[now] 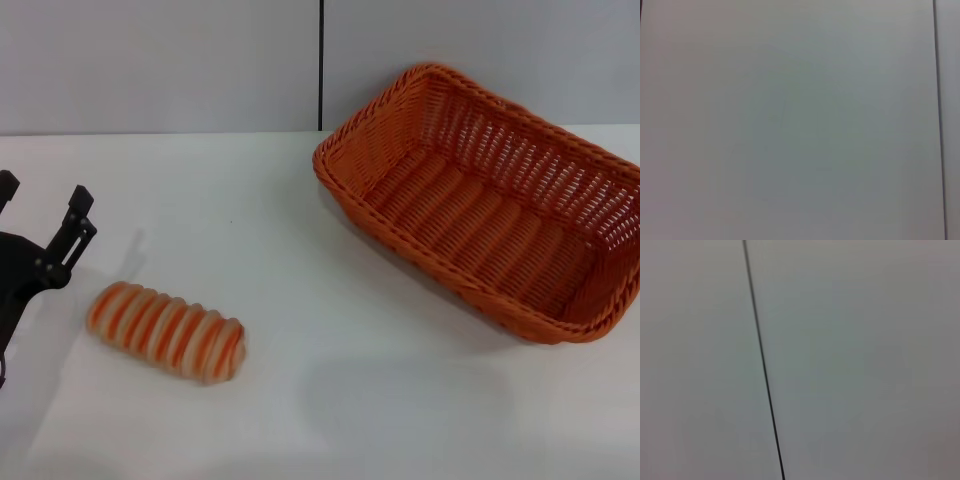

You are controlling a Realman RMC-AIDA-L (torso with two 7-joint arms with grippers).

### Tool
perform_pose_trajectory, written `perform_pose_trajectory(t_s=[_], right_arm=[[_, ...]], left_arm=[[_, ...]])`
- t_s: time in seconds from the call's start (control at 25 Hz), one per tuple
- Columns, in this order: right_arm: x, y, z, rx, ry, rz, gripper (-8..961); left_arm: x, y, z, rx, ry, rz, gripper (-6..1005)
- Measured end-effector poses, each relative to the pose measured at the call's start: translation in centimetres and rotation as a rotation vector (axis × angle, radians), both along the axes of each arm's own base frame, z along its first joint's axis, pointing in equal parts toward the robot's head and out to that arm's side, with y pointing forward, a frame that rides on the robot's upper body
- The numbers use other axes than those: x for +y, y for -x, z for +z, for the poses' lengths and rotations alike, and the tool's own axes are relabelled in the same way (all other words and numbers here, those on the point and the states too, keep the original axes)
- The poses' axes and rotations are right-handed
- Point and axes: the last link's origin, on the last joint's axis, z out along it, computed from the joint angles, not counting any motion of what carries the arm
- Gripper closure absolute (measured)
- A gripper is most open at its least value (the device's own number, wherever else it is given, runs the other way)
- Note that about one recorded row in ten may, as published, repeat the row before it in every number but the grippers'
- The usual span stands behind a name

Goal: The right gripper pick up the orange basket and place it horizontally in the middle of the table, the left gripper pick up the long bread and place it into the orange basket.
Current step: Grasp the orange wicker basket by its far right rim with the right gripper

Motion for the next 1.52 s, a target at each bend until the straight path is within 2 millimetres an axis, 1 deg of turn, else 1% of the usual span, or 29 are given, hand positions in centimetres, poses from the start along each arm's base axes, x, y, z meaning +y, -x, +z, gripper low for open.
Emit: perform_pose_trajectory(t_s=[0.12, 0.24, 0.28, 0.32, 0.44, 0.48, 0.52, 0.68, 0.8, 0.88, 1.0, 1.12, 1.24, 1.4, 1.52], right_arm=[[0.3, 0.6, 2.8, 0.021, 0.06, -0.017, 273], [1.7, 1.5, 5.3, 0.001, 0.143, -0.069, 273], [3.0, 2.4, 6.3, -0.013, 0.19, -0.087, 273], [3.0, 2.4, 6.3, -0.013, 0.19, -0.087, 273], [5.5, 3.8, 7.8, -0.033, 0.277, -0.116, 273], [7.7, 5.0, 8.8, -0.052, 0.359, -0.137, 273], [7.7, 5.0, 8.8, -0.052, 0.359, -0.137, 273], [12.1, 8.0, 10.0, -0.126, 0.551, -0.181, 275], [15.2, 10.2, 10.0, -0.181, 0.685, -0.234, 277], [17.1, 11.5, 9.6, -0.208, 0.764, -0.247, 278], [19.6, 13.5, 7.9, -0.233, 0.915, -0.246, 280], [21.2, 14.9, 5.8, -0.248, 1.052, -0.25, 282], [22.4, 16.0, 4.3, -0.273, 1.141, -0.255, 285], [23.6, 17.0, 3.1, -0.307, 1.213, -0.272, 287], [24.1, 17.5, 2.1, -0.302, 1.252, -0.259, 289]], left_arm=[[0.3, 0.0, 0.0, 0.002, -0.001, -0.001, 176], [0.5, 0.1, 0.0, 0.011, 0.005, 0.003, 175], [0.5, 0.1, 0.0, 0.013, 0.007, 0.006, 175], [0.5, 0.1, 0.0, 0.013, 0.007, 0.006, 175], [0.5, 0.1, 0.0, 0.014, 0.008, 0.008, 175], [0.6, 0.2, -0.1, 0.016, 0.012, 0.013, 175], [0.5, 0.2, -0.1, 0.017, 0.014, 0.014, 175], [0.2, 0.5, -0.1, 0.02, 0.014, 0.025, 175], [0.1, 0.6, 0.0, 0.022, 0.014, 0.027, 175], [0.0, 0.8, 0.0, 0.031, 0.017, 0.034, 175], [-0.1, 0.9, 0.0, 0.034, 0.017, 0.037, 175], [-0.1, 1.0, 0.1, 0.036, 0.016, 0.038, 175], [-0.1, 1.0, 0.1, 0.039, 0.016, 0.039, 175], [-0.1, 1.1, 0.2, 0.043, 0.014, 0.039, 175], [-0.2, 1.2, 0.3, 0.047, 0.014, 0.04, 175]])
